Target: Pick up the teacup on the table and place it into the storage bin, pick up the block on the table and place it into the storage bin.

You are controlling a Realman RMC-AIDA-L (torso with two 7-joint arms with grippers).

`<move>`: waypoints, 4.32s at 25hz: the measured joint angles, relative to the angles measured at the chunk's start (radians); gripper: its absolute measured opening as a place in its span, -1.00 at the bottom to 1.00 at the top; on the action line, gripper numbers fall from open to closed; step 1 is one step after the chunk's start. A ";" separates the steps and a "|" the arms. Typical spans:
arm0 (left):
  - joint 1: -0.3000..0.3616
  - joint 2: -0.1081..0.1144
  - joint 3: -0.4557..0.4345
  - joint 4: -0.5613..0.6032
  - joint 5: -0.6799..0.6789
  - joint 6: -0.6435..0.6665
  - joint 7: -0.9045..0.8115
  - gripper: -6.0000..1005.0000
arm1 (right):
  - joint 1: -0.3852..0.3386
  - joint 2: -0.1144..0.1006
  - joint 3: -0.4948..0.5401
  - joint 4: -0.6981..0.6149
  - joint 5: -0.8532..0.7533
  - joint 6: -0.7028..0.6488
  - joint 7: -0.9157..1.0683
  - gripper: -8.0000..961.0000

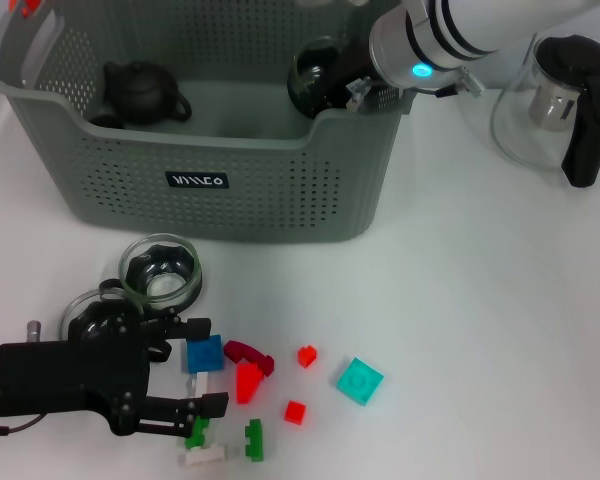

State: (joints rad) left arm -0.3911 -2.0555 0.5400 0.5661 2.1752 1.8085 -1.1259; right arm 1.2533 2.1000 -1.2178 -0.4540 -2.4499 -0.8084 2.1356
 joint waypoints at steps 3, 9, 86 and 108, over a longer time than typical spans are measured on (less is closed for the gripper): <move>0.000 0.000 0.000 0.000 0.000 0.000 0.000 0.86 | 0.000 0.000 0.003 0.000 0.002 0.000 0.001 -0.65; 0.000 0.000 0.000 0.000 0.000 0.000 0.000 0.86 | 0.000 0.000 0.001 0.000 0.003 0.000 0.002 -0.58; -0.145 -0.031 -0.052 0.610 0.516 -0.010 -0.697 0.86 | -0.728 -0.008 0.052 -0.697 0.684 -0.685 -0.392 0.97; -0.208 -0.039 0.241 0.661 0.634 -0.087 -1.083 0.86 | -0.703 -0.015 0.058 -0.638 0.666 -0.633 -0.407 0.97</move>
State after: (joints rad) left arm -0.5995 -2.0949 0.7807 1.2267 2.8096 1.7210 -2.2093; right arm 0.5504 2.0848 -1.1598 -1.0925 -1.7837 -1.4418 1.7288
